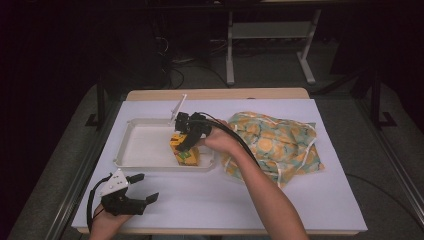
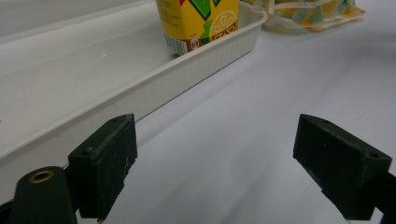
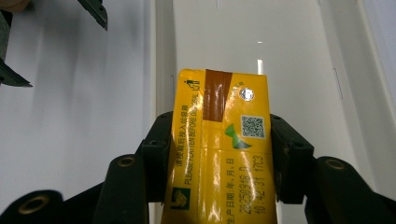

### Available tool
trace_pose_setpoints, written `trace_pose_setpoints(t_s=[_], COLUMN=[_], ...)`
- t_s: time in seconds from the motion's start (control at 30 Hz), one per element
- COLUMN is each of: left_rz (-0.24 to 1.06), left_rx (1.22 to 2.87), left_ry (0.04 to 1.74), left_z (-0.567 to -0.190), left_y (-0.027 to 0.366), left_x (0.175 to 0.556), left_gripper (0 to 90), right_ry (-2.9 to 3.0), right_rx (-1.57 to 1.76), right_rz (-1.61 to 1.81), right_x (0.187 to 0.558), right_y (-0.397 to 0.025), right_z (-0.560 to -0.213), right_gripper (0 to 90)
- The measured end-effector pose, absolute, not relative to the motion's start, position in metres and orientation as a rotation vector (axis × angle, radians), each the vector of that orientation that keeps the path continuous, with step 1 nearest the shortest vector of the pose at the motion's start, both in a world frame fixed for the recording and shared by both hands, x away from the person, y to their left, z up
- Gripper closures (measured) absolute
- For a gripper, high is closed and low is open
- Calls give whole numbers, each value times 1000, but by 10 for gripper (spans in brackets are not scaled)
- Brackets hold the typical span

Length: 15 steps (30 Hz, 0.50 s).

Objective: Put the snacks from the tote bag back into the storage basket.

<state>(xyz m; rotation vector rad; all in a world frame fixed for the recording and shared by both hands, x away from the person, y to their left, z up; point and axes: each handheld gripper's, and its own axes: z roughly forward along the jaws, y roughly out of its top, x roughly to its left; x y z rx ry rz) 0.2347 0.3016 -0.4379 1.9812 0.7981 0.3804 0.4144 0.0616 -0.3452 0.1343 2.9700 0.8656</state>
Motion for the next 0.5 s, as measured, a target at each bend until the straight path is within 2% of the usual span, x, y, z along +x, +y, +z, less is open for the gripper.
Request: trace_pose_setpoints(t_s=[0.5], left_rz=[377], left_rx=[1974], left_ry=[800], left_z=[-438], left_y=[301], left_x=[234], left_gripper=[133], right_ry=[2955], right_rx=[127], right_rz=[890], right_x=[416], right_y=[65], right_z=[-346], right_gripper=[493])
